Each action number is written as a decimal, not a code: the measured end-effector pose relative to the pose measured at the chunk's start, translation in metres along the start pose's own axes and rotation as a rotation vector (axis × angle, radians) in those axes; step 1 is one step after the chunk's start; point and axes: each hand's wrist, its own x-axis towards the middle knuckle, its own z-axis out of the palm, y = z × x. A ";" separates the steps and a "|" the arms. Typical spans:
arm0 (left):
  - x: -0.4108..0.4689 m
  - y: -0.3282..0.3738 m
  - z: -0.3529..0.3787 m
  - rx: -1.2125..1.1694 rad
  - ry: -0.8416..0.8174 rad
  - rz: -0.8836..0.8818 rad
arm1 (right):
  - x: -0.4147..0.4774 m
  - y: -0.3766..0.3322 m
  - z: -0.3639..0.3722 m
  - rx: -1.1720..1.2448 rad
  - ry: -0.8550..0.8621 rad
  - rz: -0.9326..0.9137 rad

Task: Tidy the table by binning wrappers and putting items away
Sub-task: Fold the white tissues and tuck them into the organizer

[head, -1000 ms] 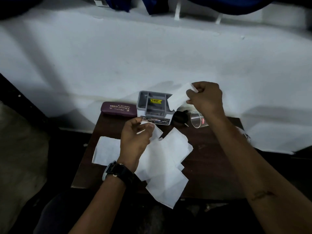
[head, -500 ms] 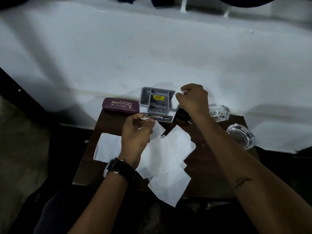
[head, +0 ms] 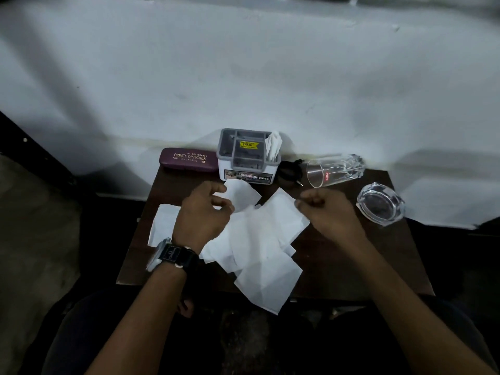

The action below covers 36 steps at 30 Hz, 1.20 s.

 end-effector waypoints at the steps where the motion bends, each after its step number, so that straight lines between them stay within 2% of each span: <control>1: -0.002 -0.001 0.002 0.065 -0.032 0.003 | -0.005 0.004 0.004 -0.024 -0.015 -0.011; 8: -0.009 -0.006 0.013 0.355 -0.061 0.065 | -0.020 0.000 0.022 -0.099 -0.080 -0.086; 12: -0.011 -0.007 0.020 0.448 -0.077 0.085 | -0.032 -0.004 0.035 -0.193 -0.255 -0.162; 15: -0.012 -0.008 0.024 0.436 -0.087 0.085 | -0.034 -0.005 0.044 -0.323 -0.279 -0.200; 18: -0.013 -0.004 0.026 0.365 -0.050 0.110 | -0.031 -0.004 0.050 -0.326 -0.249 -0.214; 22: -0.013 0.009 0.021 0.283 -0.025 0.202 | -0.025 -0.007 0.043 -0.074 -0.207 -0.129; 26: -0.014 0.016 0.015 0.216 -0.076 0.251 | -0.017 -0.012 0.034 0.213 -0.331 -0.014; 31: -0.014 0.015 0.018 0.194 -0.056 0.259 | -0.013 -0.011 0.022 0.510 -0.486 0.080; 36: -0.007 0.014 0.016 0.030 -0.068 0.214 | -0.010 -0.011 0.014 0.611 -0.521 0.138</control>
